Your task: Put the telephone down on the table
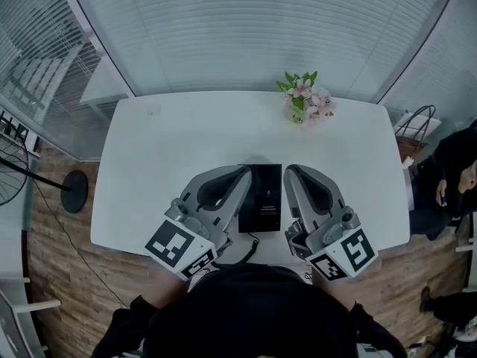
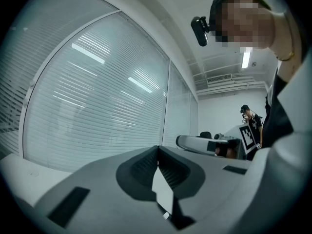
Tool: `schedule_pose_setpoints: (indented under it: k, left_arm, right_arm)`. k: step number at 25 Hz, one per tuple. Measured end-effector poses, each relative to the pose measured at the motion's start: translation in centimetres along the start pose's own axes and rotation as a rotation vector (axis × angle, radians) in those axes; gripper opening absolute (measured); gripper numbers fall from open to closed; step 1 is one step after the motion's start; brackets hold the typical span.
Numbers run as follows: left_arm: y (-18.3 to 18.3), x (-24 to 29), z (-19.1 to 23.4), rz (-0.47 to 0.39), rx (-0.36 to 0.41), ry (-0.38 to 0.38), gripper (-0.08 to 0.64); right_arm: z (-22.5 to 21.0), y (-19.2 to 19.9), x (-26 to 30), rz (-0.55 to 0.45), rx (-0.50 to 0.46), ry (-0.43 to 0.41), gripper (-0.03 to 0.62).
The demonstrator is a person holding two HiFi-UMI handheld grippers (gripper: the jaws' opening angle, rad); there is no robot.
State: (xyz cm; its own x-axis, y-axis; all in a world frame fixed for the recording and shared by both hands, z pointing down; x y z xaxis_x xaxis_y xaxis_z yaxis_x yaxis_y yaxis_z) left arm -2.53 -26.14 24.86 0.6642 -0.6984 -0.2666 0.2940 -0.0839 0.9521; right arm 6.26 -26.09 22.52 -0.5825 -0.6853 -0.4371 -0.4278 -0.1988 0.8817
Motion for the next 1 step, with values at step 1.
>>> schedule_pose_setpoints:
  k: [1]
  left_arm:
    - [-0.04, 0.04, -0.04, 0.0, 0.003, 0.002, 0.014]
  right_arm:
    - [0.0, -0.01, 0.0, 0.0, 0.0, 0.0, 0.005]
Point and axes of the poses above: the fingertips, and each gripper's own axes: x forward along the fingers, z to its left, y out of its underside, the point moved 1 cm from there along -x, backward along the fingers, and after that the axes turned 14 degrees about -z, right-handed, at the moved point
